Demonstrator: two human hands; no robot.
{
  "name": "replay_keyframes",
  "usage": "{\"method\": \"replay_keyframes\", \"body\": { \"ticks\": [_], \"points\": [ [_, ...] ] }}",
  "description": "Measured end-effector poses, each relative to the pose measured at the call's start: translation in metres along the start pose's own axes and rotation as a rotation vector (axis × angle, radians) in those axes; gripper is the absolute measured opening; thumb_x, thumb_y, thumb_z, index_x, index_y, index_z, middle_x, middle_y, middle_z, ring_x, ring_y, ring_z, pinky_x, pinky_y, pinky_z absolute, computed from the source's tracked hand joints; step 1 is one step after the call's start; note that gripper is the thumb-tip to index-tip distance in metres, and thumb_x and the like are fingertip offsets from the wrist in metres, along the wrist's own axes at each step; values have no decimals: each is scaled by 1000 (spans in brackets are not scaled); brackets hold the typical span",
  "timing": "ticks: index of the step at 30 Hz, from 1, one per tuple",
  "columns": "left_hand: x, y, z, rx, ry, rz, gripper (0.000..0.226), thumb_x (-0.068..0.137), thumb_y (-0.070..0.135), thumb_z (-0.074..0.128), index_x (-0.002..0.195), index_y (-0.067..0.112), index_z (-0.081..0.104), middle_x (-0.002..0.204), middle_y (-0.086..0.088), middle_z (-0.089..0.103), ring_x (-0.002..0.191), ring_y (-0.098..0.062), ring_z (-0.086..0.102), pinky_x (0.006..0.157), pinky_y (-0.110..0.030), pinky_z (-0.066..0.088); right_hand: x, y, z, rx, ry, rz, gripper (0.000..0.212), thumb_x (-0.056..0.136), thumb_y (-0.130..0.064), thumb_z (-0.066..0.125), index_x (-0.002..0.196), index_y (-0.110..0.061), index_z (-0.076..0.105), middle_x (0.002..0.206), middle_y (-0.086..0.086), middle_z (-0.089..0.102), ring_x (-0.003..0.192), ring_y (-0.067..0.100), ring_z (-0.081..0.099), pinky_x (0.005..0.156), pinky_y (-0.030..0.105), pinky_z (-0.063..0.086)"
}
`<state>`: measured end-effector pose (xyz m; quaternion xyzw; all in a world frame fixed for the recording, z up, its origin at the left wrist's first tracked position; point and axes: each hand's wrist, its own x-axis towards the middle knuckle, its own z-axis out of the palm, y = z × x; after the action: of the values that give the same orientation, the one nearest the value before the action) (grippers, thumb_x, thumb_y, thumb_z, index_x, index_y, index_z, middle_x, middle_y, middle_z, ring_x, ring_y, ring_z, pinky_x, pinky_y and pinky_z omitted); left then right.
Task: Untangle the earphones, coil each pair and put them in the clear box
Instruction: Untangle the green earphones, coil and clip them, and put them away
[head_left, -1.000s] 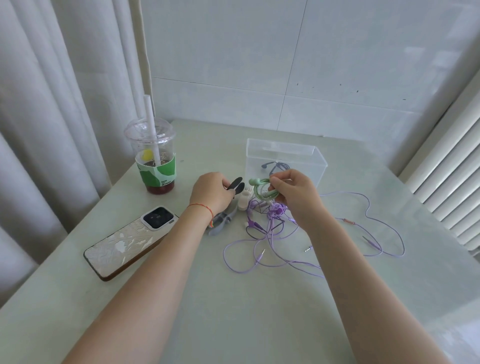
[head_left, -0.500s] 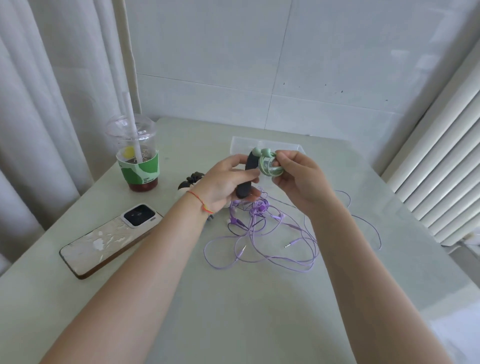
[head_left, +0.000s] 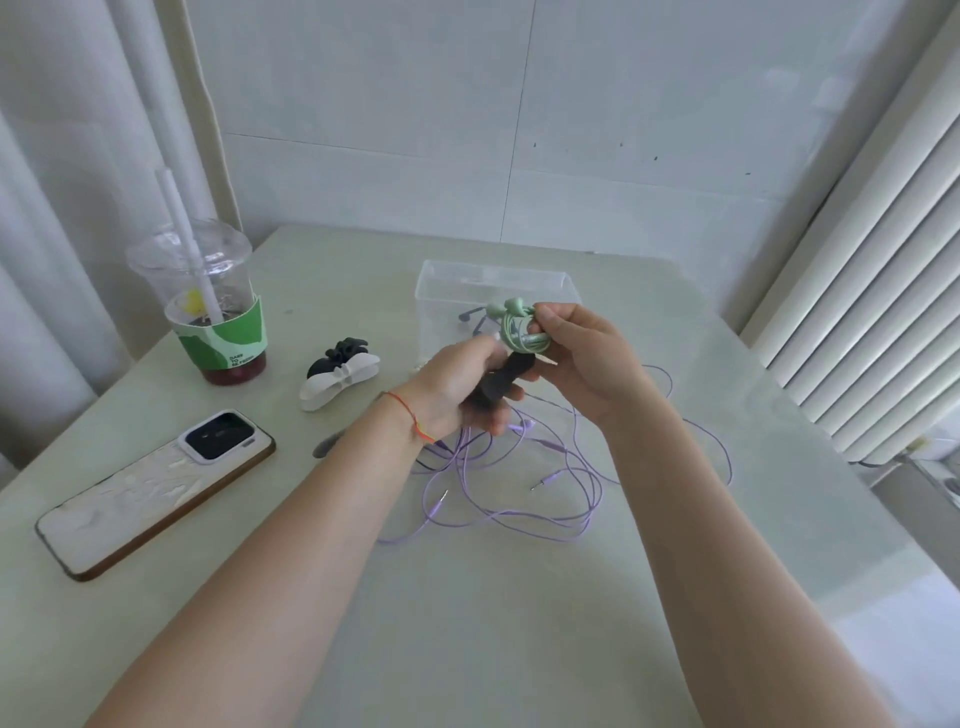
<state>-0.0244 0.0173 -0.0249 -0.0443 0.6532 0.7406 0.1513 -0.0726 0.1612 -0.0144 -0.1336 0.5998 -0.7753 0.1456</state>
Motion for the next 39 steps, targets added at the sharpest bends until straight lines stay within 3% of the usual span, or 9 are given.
{"method": "replay_keyframes", "body": {
  "ticks": [5,9,12,18,23,30,32,36,39],
  "points": [
    [-14,10,-9,-103,-278,-30,53,98,19,23,133,-17,41,115,-32,61,71,-37,69,61,-34,57,-2,0,-1,17,15,38,24,101,-6,45,80,-3,58,63,4,67,58,19,63,60,29,51],
    [-16,8,-11,-5,-304,22,56,86,19,49,134,-11,45,113,-24,65,85,-36,71,69,-32,58,-1,1,-2,11,84,43,24,100,-5,47,79,-4,59,57,2,63,51,15,59,61,29,48],
    [-15,7,-15,-1,-290,44,51,86,19,50,129,-9,51,112,-21,62,92,-36,68,70,-33,58,2,4,-3,11,136,61,22,99,-3,49,80,-2,60,61,6,64,55,19,59,63,31,49],
    [-13,7,-22,11,-174,126,26,96,0,49,118,-8,60,107,-21,66,84,-24,70,75,-28,59,8,11,-5,27,324,81,19,98,0,49,83,4,60,74,14,59,61,25,53,60,33,45],
    [-6,-2,-9,91,-77,188,33,87,-3,66,120,-3,59,108,-14,65,83,-24,70,76,-25,57,12,13,-3,61,514,146,26,93,-1,51,68,-6,57,67,9,50,52,18,40,42,20,38],
    [-1,-12,4,435,39,314,39,73,-5,74,104,17,65,96,-7,70,82,-33,71,90,-42,53,18,17,-2,87,607,196,28,88,0,51,61,-6,52,69,10,47,71,25,45,69,38,36],
    [0,-15,8,515,84,389,37,71,-1,77,96,22,64,92,-7,68,77,-33,72,85,-41,55,20,16,-3,78,591,211,31,90,0,50,60,-6,49,64,9,45,66,24,44,71,37,36],
    [-1,-13,12,684,170,606,39,68,-1,80,98,20,65,107,2,60,66,-16,69,62,-18,43,23,13,-3,190,583,275,28,95,-5,53,67,-2,54,63,12,52,56,25,49,65,36,43],
    [-6,-15,19,658,86,616,40,73,-10,68,102,18,70,88,-3,71,59,-8,69,64,-22,51,27,15,-8,271,569,312,23,98,-13,53,79,-3,58,72,11,58,62,25,55,60,36,49]
  ]
}}
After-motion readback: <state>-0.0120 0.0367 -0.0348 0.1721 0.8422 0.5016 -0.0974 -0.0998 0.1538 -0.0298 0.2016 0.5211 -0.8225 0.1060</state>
